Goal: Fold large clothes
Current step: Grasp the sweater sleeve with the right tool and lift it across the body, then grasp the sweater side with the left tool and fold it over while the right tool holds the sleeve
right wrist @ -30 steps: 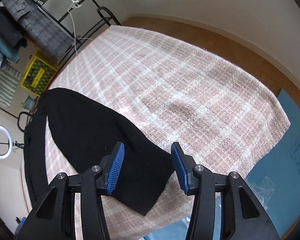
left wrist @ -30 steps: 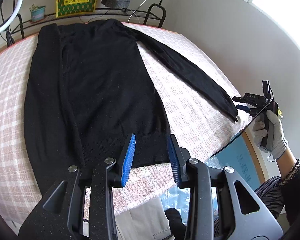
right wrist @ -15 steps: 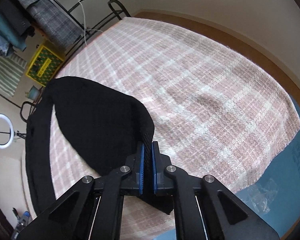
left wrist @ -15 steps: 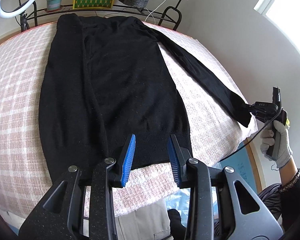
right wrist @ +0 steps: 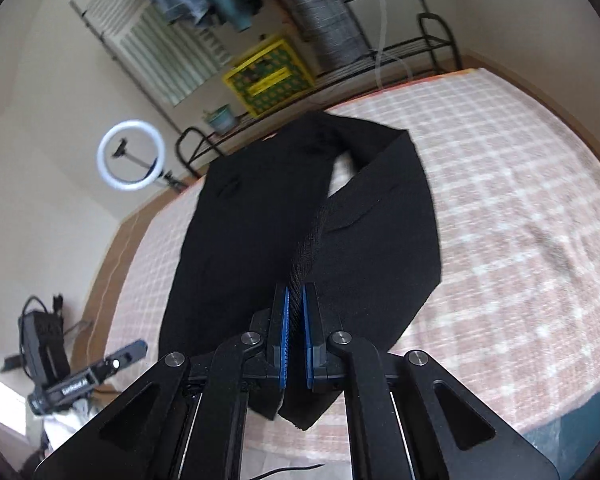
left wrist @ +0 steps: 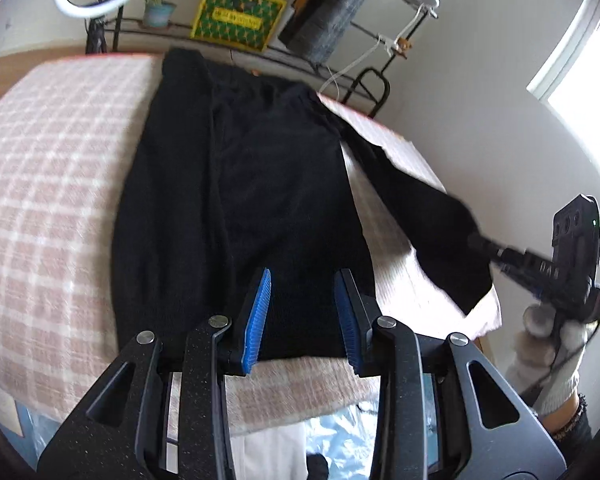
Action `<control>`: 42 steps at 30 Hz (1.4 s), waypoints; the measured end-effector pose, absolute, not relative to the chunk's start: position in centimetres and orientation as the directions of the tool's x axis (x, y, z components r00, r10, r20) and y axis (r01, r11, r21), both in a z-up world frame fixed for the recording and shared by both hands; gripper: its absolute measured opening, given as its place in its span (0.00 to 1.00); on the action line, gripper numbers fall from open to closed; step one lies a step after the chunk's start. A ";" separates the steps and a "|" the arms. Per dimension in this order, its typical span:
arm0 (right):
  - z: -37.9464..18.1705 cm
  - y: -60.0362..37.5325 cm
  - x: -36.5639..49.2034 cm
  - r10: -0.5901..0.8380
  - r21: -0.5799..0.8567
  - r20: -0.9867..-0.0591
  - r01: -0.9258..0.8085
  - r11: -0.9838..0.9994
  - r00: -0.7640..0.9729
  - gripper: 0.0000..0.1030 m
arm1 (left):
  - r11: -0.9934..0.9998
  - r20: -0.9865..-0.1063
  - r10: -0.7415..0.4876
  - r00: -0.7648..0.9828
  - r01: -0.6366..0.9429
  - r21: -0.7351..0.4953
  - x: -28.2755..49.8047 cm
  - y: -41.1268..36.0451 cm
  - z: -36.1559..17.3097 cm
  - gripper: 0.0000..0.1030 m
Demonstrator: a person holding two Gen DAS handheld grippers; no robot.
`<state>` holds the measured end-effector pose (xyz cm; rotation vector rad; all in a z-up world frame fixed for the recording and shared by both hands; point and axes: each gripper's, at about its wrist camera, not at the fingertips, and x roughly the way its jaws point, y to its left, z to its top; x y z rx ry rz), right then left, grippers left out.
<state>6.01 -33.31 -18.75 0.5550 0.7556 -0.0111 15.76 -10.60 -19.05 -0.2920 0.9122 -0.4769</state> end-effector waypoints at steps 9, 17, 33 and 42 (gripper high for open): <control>-22.8 -21.5 9.9 0.344 0.378 -0.747 -0.062 0.924 0.569 0.05 | 0.819 -0.690 -0.563 0.456 0.190 -0.542 17.0 -8.7 -23.2 0.32; -26.4 -20.9 12.0 0.406 0.404 -0.797 -0.106 0.909 0.446 0.12 | 0.777 -0.674 -0.617 0.407 0.178 -0.604 18.3 -10.1 -25.5 0.32; -20.8 -34.4 21.9 0.220 0.311 -0.785 0.060 0.949 0.580 0.30 | 0.807 -0.737 -0.589 0.332 0.304 -0.507 18.6 -16.9 -27.2 0.43; -23.1 -43.4 33.6 0.104 0.339 -0.788 0.287 0.896 0.607 0.30 | 0.798 -0.739 -0.595 0.317 0.343 -0.495 18.9 -18.2 -28.0 0.08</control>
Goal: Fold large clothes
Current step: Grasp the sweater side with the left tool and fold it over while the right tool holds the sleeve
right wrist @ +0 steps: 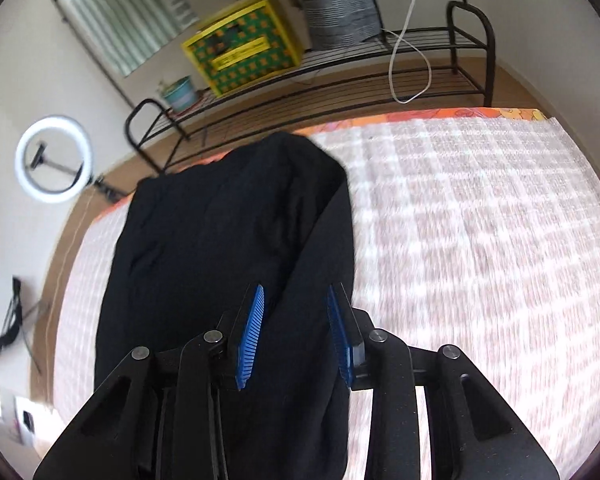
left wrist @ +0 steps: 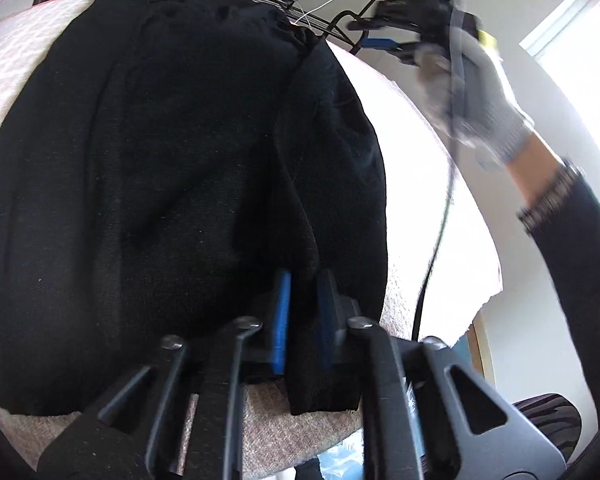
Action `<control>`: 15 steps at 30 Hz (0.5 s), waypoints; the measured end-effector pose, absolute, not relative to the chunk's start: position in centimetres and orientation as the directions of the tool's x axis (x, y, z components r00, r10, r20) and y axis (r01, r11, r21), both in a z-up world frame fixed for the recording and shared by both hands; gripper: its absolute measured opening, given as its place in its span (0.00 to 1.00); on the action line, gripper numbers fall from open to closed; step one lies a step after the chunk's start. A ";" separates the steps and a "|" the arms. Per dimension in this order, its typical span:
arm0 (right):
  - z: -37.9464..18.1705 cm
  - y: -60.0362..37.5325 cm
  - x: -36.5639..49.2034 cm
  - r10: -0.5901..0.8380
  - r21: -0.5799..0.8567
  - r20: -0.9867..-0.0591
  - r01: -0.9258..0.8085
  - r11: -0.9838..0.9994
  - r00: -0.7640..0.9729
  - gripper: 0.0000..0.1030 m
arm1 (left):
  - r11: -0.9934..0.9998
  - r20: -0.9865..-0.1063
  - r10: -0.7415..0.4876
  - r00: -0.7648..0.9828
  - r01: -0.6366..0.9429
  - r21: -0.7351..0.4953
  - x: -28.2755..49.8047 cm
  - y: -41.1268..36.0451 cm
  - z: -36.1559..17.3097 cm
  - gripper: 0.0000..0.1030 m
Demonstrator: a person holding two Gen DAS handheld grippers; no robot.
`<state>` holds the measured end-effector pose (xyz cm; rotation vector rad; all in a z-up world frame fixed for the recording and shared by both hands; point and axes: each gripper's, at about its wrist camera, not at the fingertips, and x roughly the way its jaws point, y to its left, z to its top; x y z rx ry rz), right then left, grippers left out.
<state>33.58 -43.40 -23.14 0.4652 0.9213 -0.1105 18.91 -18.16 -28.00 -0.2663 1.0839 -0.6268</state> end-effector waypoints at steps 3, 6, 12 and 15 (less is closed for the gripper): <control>-24.6 -45.9 36.1 0.109 0.383 -0.781 0.334 0.861 0.615 0.30 | 0.782 -0.725 -0.617 0.306 0.339 -0.522 19.0 -18.3 -28.2 0.05; -25.9 -47.7 38.5 0.122 0.419 -0.780 0.367 0.831 0.614 0.30 | 0.770 -0.717 -0.632 0.294 0.345 -0.537 19.1 -18.6 -28.4 0.04; -27.6 -48.1 41.2 0.128 0.405 -0.808 0.385 0.830 0.574 0.02 | 0.746 -0.696 -0.662 0.279 0.337 -0.575 19.8 -18.9 -28.6 0.04; -25.7 -47.3 41.2 0.021 0.300 -0.814 0.388 0.871 0.581 0.01 | 0.721 -0.670 -0.691 0.272 0.326 -0.611 19.5 -18.5 -28.4 0.03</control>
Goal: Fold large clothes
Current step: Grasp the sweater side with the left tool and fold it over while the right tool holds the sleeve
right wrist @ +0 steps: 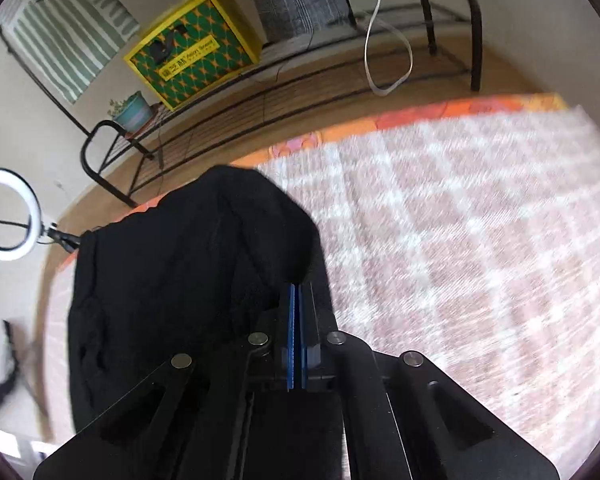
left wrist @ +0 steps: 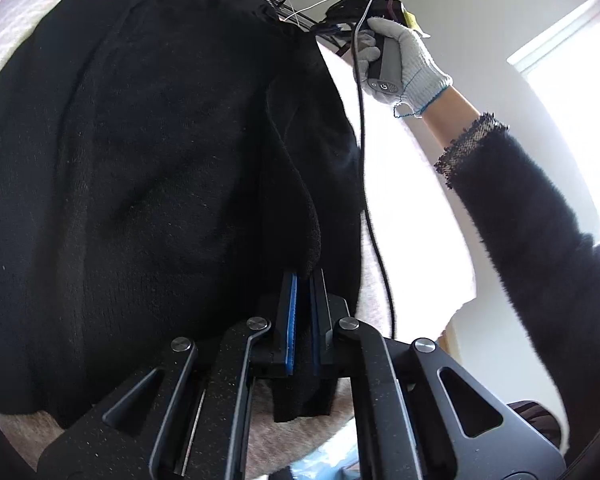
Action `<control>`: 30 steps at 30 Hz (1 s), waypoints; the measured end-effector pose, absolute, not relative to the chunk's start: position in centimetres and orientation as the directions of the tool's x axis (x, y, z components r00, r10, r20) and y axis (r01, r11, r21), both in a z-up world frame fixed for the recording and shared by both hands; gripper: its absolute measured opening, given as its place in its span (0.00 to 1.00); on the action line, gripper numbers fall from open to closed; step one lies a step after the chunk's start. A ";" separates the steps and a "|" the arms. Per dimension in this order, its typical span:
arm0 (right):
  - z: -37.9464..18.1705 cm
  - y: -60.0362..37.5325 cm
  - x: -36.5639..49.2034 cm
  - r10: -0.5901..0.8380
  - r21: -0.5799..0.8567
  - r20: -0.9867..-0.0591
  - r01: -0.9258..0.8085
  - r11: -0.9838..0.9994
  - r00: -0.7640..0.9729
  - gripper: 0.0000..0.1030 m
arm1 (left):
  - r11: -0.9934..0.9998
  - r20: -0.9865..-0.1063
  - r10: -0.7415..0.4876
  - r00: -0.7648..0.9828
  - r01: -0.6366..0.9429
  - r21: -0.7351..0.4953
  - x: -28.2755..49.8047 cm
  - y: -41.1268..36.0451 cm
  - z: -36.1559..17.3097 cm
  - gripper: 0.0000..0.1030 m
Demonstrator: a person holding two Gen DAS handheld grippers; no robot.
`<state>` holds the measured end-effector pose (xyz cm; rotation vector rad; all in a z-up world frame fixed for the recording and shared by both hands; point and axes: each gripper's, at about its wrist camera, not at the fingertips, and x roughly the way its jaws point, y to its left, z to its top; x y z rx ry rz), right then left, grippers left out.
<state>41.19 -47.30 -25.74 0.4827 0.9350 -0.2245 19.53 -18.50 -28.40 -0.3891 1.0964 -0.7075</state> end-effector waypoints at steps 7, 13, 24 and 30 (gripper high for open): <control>-19.7 -44.3 41.4 -0.038 0.196 -0.750 0.277 0.941 0.660 0.00 | 0.715 -0.660 -0.696 0.282 0.354 -0.603 19.1 -19.0 -28.1 0.03; -21.7 -44.6 42.9 -0.130 0.089 -0.815 0.344 0.935 0.565 0.33 | 0.712 -0.659 -0.701 0.271 0.320 -0.626 19.2 -18.4 -28.9 0.03; -26.5 -47.6 42.2 -0.003 0.226 -0.866 0.398 0.889 0.499 0.01 | 0.697 -0.645 -0.716 0.267 0.325 -0.639 19.1 -17.8 -28.9 0.03; -20.8 -44.8 41.8 -0.113 0.129 -0.806 0.357 0.925 0.581 0.01 | 0.658 -0.599 -0.753 0.272 0.308 -0.687 19.0 -16.8 -28.0 0.03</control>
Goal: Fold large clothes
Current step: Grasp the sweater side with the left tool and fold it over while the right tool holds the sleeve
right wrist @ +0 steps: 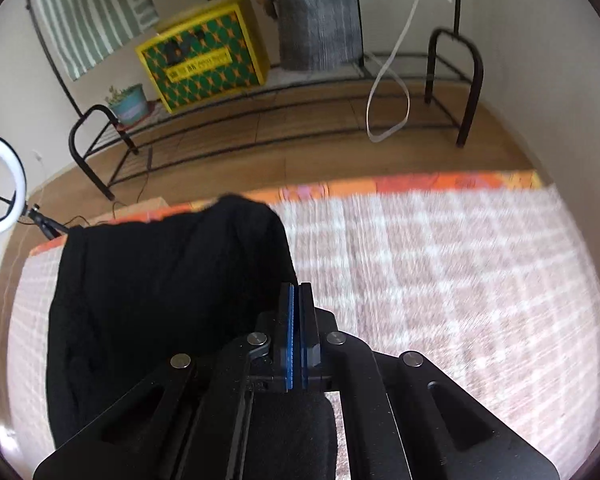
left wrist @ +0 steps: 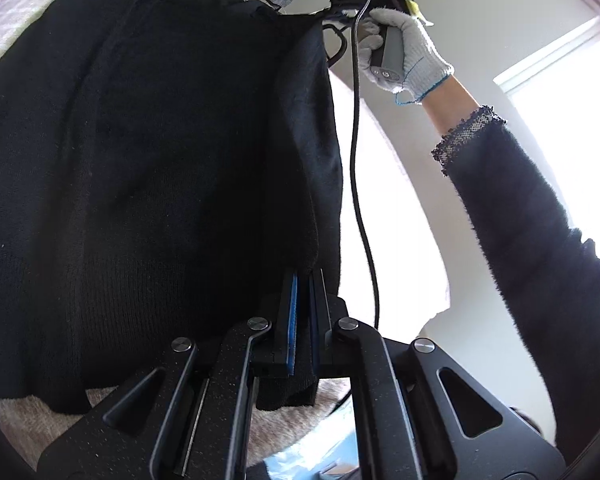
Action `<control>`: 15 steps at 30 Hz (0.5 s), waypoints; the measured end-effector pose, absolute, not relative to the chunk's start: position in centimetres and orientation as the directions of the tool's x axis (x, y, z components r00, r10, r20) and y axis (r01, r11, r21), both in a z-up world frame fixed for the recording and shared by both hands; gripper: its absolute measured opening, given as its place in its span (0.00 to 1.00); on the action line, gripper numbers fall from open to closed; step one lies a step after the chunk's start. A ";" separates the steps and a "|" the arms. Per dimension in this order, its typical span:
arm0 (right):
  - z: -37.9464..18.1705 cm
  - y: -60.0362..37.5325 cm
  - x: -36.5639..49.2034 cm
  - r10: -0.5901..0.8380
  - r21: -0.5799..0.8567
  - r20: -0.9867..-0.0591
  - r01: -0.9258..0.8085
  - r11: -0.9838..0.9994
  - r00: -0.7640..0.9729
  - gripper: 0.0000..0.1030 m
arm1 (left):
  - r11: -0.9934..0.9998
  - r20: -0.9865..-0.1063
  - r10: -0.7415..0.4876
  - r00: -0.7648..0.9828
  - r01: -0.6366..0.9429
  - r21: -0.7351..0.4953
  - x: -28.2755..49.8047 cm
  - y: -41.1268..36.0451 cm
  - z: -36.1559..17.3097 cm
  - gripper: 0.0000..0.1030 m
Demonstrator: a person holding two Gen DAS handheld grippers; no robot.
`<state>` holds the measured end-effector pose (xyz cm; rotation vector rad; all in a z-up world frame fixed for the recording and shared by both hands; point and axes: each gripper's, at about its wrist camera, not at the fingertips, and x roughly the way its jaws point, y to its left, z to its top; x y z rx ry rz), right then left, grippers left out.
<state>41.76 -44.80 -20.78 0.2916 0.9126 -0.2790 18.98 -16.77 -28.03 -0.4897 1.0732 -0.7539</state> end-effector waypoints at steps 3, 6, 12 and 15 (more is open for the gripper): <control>-18.6 -42.5 43.1 -0.134 0.087 -0.777 0.316 0.945 0.615 0.01 | 0.645 -0.583 -0.764 0.278 0.290 -0.707 19.2 -16.1 -28.1 0.03; -18.7 -39.7 45.6 -0.183 -0.009 -0.772 0.278 0.960 0.608 0.01 | 0.658 -0.595 -0.751 0.285 0.260 -0.706 19.6 -15.6 -29.0 0.03; -22.3 -35.1 51.0 -0.226 -0.114 -0.789 0.225 0.968 0.571 0.01 | 0.686 -0.633 -0.724 0.272 0.201 -0.699 20.3 -14.8 -30.7 0.03; -24.6 -33.2 52.5 -0.213 -0.141 -0.816 0.172 0.975 0.538 0.01 | 0.696 -0.639 -0.716 0.280 0.206 -0.688 20.1 -14.7 -30.8 0.03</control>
